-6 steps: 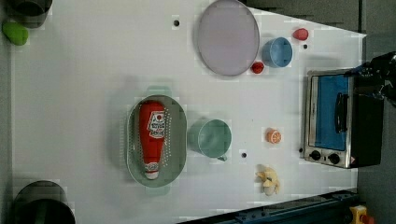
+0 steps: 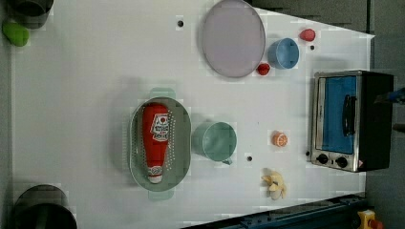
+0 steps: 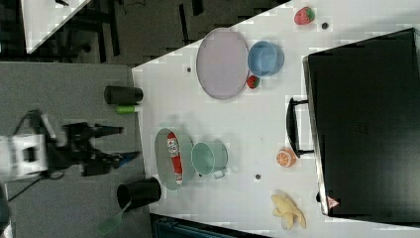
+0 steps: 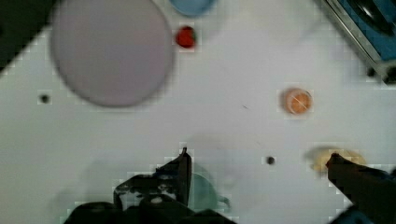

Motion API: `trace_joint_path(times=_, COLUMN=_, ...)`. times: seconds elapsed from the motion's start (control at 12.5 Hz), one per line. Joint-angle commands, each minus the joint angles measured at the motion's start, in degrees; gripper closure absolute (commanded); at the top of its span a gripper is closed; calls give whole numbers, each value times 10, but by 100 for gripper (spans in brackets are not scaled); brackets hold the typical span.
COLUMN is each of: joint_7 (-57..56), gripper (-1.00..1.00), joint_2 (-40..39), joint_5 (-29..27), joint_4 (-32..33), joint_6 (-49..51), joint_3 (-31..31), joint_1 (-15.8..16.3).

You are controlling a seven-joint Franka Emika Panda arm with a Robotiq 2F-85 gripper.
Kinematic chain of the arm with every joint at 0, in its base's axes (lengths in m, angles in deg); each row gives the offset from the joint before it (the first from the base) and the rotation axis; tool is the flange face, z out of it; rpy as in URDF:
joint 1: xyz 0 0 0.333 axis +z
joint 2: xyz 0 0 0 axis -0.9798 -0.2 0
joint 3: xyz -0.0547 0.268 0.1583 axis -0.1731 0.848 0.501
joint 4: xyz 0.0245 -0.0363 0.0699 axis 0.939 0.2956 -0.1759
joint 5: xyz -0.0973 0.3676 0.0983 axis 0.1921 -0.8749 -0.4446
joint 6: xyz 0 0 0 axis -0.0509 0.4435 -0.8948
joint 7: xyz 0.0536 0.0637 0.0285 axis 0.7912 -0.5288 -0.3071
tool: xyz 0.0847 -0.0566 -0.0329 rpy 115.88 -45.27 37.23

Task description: Pick ketchup from strainer and place it on the table

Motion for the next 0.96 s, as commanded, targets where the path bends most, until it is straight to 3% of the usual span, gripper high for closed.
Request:
trace_joint_path(times=0.08, joint_7=27, gripper=-100, joint_2=-29, joint_5=-1, joint_4=-6, joint_6=2, joint_3=53, joint_1=12)
trace_joint_path(times=0.64, joint_7=37, gripper=-100, joint_2=-85, joint_5=0, joint_4=0, joint_6=-34, joint_3=237, joint_1=22)
trace_joint_path(times=0.96, joint_7=37, gripper=-100, joint_2=-128, joint_5=0, joint_4=52, joint_6=-120, joint_3=318, joint_1=24)
